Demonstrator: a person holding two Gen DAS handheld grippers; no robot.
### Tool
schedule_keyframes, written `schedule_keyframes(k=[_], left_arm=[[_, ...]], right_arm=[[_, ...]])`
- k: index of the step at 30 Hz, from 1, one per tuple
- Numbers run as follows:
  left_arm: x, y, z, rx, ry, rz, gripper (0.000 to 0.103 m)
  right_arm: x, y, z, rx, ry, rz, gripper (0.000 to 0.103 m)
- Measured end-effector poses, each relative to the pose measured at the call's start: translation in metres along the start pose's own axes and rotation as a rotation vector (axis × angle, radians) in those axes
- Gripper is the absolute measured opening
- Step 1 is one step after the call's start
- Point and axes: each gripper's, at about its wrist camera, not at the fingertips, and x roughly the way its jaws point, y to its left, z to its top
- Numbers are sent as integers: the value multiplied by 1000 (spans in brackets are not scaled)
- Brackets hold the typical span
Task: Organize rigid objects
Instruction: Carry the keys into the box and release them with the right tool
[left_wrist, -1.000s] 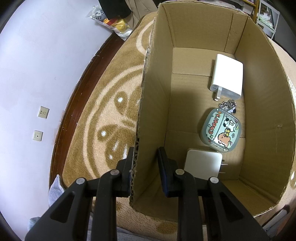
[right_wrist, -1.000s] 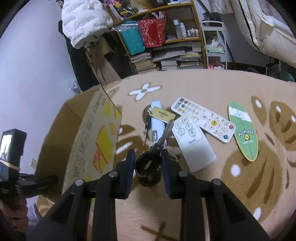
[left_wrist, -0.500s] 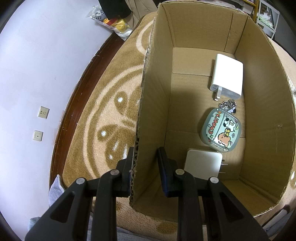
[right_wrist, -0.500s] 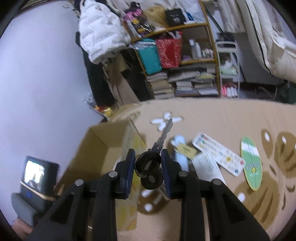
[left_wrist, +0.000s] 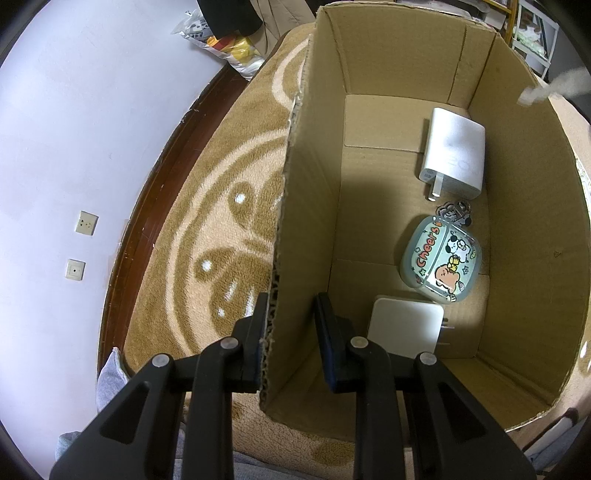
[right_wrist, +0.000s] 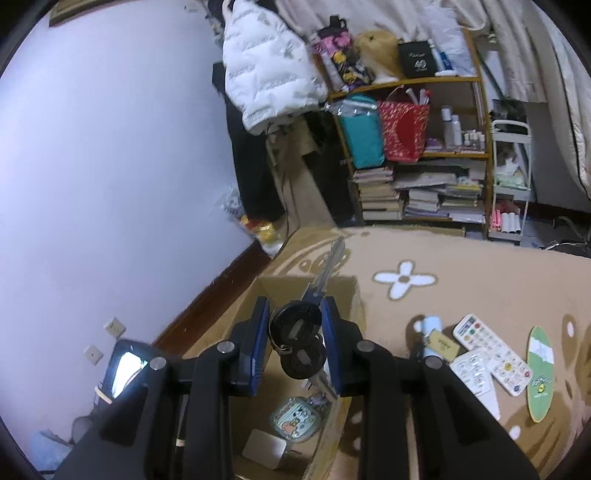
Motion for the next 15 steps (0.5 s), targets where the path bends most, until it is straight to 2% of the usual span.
schedule_keyframes(k=[7,15], left_arm=[[0,0,0,-1,2,-5,23],[-1,3,0,-13,0,-11,23]], right_arm=[[27,-4,-25,-5,89,4,30],[47,-14,-43,-24,135,1,30]])
